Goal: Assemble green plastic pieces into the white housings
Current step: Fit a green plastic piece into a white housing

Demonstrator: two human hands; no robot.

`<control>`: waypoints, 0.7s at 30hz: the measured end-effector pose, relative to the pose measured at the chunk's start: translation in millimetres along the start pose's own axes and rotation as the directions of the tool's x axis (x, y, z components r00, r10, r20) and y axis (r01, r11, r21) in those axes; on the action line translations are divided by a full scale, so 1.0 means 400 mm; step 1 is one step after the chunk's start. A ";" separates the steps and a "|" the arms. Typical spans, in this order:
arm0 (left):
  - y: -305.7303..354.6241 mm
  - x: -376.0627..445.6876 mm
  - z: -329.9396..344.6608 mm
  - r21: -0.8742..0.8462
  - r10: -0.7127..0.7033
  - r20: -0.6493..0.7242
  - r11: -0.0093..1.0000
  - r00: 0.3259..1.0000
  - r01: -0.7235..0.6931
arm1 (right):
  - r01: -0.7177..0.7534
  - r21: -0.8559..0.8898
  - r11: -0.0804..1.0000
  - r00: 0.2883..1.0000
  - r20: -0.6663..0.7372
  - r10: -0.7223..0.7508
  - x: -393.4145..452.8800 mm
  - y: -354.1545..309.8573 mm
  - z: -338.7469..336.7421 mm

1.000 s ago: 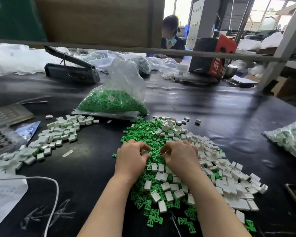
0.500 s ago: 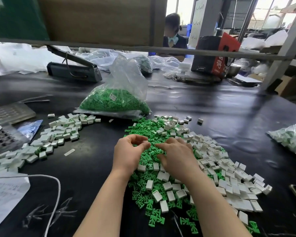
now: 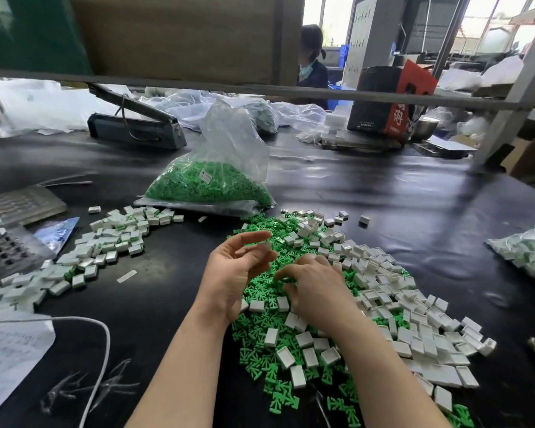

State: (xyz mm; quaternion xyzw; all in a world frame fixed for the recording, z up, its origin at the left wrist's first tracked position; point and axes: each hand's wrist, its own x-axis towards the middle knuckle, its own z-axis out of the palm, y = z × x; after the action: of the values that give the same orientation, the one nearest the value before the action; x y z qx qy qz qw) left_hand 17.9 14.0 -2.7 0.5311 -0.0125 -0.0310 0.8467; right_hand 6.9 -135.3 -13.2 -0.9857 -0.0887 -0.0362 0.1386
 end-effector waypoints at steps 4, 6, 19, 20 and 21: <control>0.002 0.004 -0.006 -0.072 -0.050 0.038 0.996 0.998 0.053 | 0.003 0.022 1.000 1.000 -0.021 -0.003 0.000 -0.004 0.002; 0.002 0.004 -0.008 -0.068 -0.061 0.045 0.996 0.997 0.063 | 0.002 0.032 0.999 1.000 -0.025 -0.001 0.000 -0.006 0.003; 0.001 0.003 0.000 -0.016 -0.078 0.036 0.997 0.996 0.079 | -0.001 0.358 0.934 0.987 -0.149 0.058 0.004 0.006 -0.012; -0.001 0.003 0.001 0.000 -0.074 0.033 0.997 0.997 0.075 | 0.022 0.426 0.904 0.976 -0.206 0.074 0.004 0.006 -0.014; -0.003 0.004 0.003 0.021 -0.067 0.028 0.998 0.997 0.067 | 0.050 0.496 0.867 0.956 -0.274 0.101 0.004 0.005 -0.018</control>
State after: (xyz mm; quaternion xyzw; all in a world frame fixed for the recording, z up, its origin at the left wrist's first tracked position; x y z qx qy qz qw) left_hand 19.2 12.5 -3.1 0.5393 -0.0072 -0.0669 0.8394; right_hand 8.7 -139.0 -6.8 -0.9014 -0.0604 -0.1547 0.3998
